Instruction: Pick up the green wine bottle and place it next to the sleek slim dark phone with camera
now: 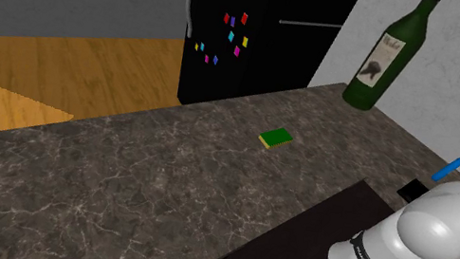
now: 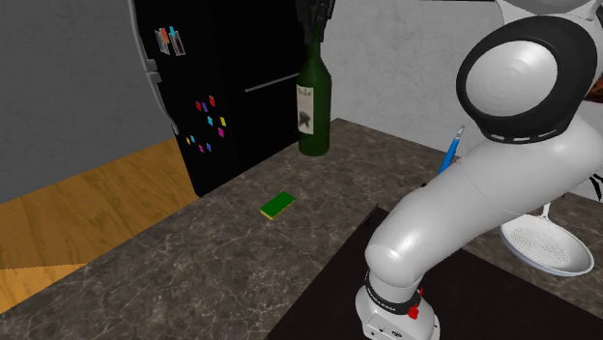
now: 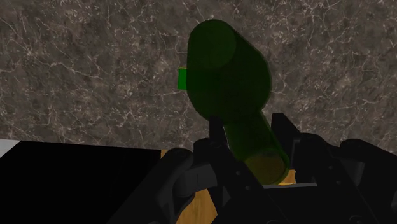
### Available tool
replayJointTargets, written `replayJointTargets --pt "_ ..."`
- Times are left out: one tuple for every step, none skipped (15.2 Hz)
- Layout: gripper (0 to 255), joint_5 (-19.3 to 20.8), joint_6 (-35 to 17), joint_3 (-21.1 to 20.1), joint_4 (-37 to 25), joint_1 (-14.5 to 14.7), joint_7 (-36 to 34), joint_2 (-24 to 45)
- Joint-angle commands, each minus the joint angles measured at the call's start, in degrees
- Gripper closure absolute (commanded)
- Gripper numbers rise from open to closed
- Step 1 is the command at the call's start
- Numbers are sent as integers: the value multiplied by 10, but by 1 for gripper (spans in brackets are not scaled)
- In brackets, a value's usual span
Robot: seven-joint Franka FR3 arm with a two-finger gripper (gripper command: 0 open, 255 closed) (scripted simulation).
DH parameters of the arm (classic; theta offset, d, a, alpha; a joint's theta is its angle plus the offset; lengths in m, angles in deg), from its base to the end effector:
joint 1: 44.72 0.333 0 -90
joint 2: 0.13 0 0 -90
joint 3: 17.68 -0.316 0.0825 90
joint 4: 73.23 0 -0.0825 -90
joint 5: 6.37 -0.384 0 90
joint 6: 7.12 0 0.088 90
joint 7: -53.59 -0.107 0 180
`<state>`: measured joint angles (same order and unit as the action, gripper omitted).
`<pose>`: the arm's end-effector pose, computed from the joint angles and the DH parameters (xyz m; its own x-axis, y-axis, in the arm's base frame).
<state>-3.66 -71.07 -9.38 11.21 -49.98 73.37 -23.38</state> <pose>0.3264 -0.1091 0.8083 0.9942 0.0970 0.0462 0.0971 -0.9953 0.0002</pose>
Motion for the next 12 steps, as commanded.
replayJointTargets --pt "255 -2 18 0 -33 1 0 15" --pt "255 -2 28 1 -51 1 1 23" --pt "255 -3 38 2 -69 1 2 31" --pt "255 -4 48 3 -87 1 3 40" --pt "255 -5 58 4 -106 2 4 49" --pt "255 -6 68 5 -127 2 5 58" --pt "255 -7 80 6 -147 2 7 68" --pt "255 -8 90 8 -167 2 8 78" --pt "255 -4 74 15 -138 -2 21 64" --pt "255 0 60 23 -111 -6 33 52" --pt "255 5 46 32 -87 -9 46 41" --pt "255 9 32 40 -64 -12 58 31"
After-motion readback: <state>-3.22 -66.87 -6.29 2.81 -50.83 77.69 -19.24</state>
